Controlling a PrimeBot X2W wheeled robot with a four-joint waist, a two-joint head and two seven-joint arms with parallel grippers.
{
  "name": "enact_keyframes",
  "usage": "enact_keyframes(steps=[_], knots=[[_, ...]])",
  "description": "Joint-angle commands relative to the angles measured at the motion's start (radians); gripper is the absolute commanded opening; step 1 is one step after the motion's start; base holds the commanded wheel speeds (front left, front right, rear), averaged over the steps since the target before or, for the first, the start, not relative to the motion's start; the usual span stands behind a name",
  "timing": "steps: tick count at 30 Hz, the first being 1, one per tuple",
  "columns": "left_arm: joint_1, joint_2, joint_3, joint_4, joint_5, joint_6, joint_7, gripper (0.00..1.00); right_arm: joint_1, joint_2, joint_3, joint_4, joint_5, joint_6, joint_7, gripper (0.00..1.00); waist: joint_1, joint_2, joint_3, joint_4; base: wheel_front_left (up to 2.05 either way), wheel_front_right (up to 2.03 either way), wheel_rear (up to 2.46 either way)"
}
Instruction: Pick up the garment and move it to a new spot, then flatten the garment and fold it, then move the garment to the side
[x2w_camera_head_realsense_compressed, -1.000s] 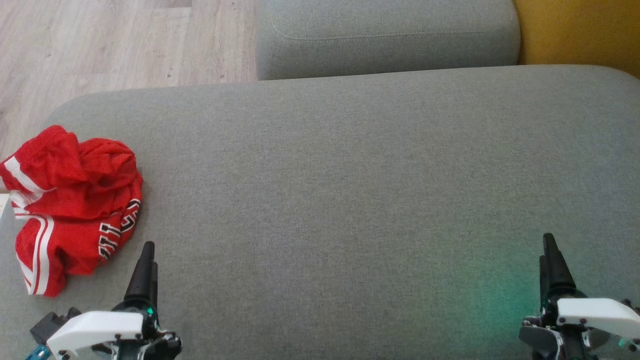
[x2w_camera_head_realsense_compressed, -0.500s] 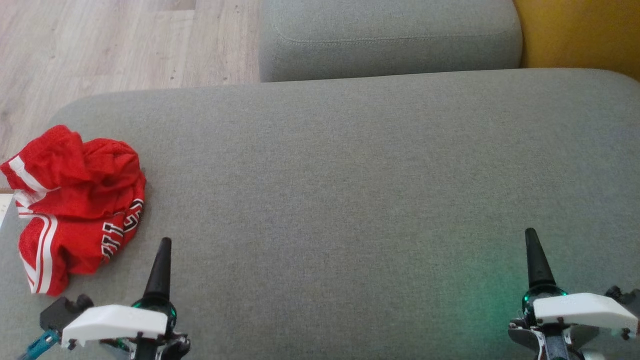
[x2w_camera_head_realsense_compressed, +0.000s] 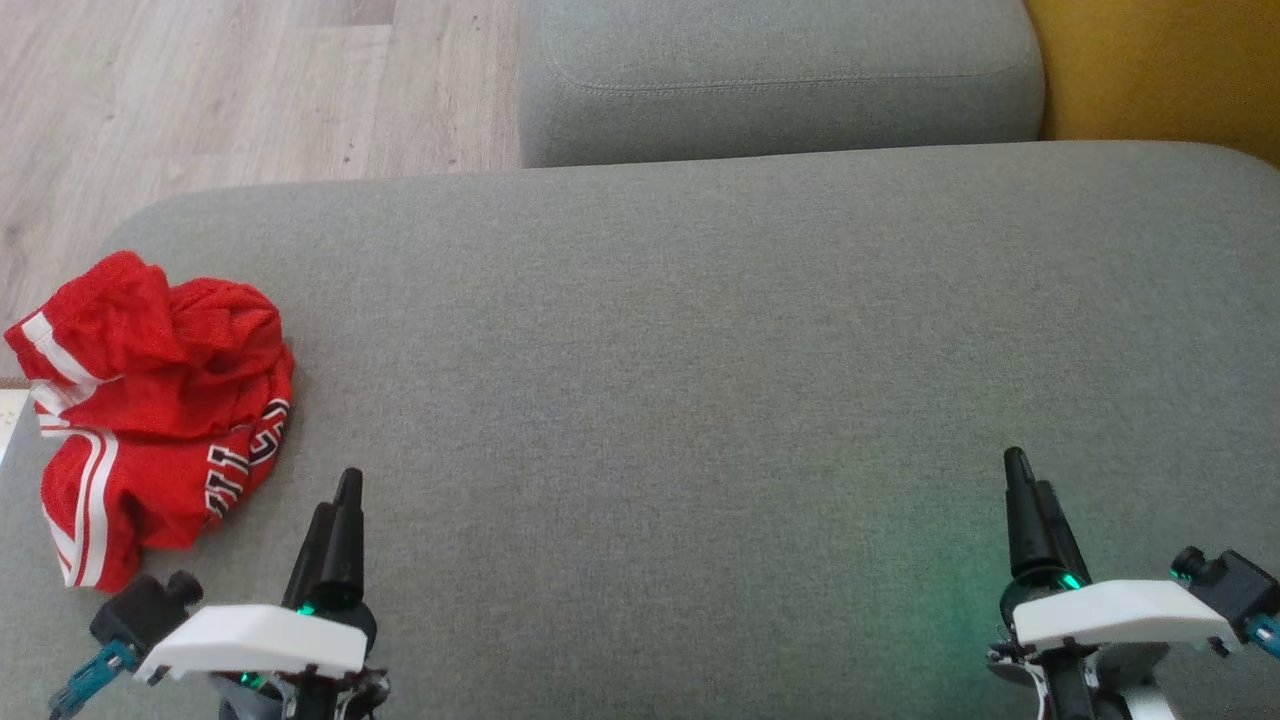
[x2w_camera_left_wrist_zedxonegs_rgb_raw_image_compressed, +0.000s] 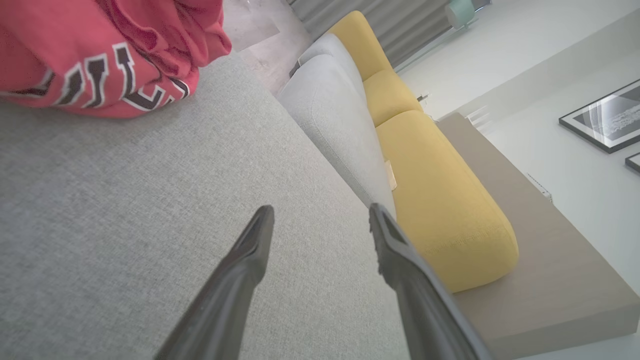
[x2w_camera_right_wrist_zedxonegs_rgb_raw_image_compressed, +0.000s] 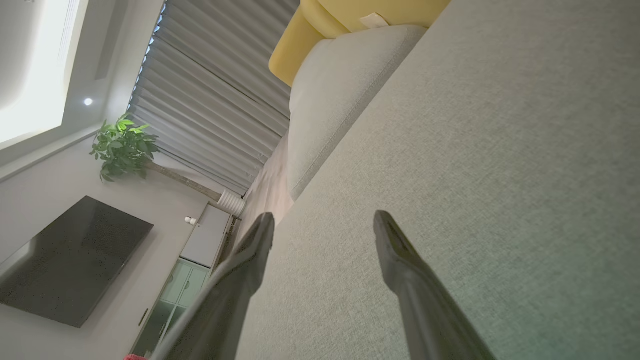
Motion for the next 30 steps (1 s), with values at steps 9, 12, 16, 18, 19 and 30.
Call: enact_keyframes(steps=[9, 12, 16, 18, 19, 30], knots=[[-0.022, 0.016, -0.008, -0.086, 0.138, 0.013, -0.036, 1.0, -0.02, -0.014, 0.047, -0.073, -0.148, 0.004, -0.041, 1.0, 0.0, 0.0, -0.001, 0.006, 0.0, 0.0, 0.0], [-0.02, 0.016, -0.014, -0.101, 0.177, 0.016, -0.045, 1.0, -0.019, -0.015, 0.056, -0.085, -0.187, 0.004, -0.05, 1.0, 0.0, 0.0, -0.003, 0.008, 0.0, 0.0, 0.0], [-0.017, 0.017, -0.023, -0.118, 0.23, 0.018, -0.056, 1.0, -0.017, -0.015, 0.071, -0.1, -0.238, 0.004, -0.061, 1.0, 0.0, 0.0, -0.006, 0.01, 0.0, 0.0, 0.0], [-0.015, 0.017, -0.028, -0.127, 0.256, 0.019, -0.062, 1.0, -0.015, -0.015, 0.079, -0.106, -0.263, 0.005, -0.067, 1.0, 0.0, 0.0, -0.008, 0.011, 0.0, 0.0, 0.0], [-0.015, 0.017, -0.03, -0.131, 0.269, 0.02, -0.065, 1.0, -0.015, -0.015, 0.083, -0.109, -0.275, 0.005, -0.07, 1.0, 0.0, 0.0, -0.009, 0.012, 0.0, 0.0, 0.0], [0.001, 0.017, -0.045, -0.154, 0.409, 0.024, -0.1, 1.0, -0.002, -0.015, 0.087, -0.137, -0.431, 0.005, -0.106, 1.0, 0.0, 0.0, -0.015, 0.01, 0.0, 0.0, 0.0]])
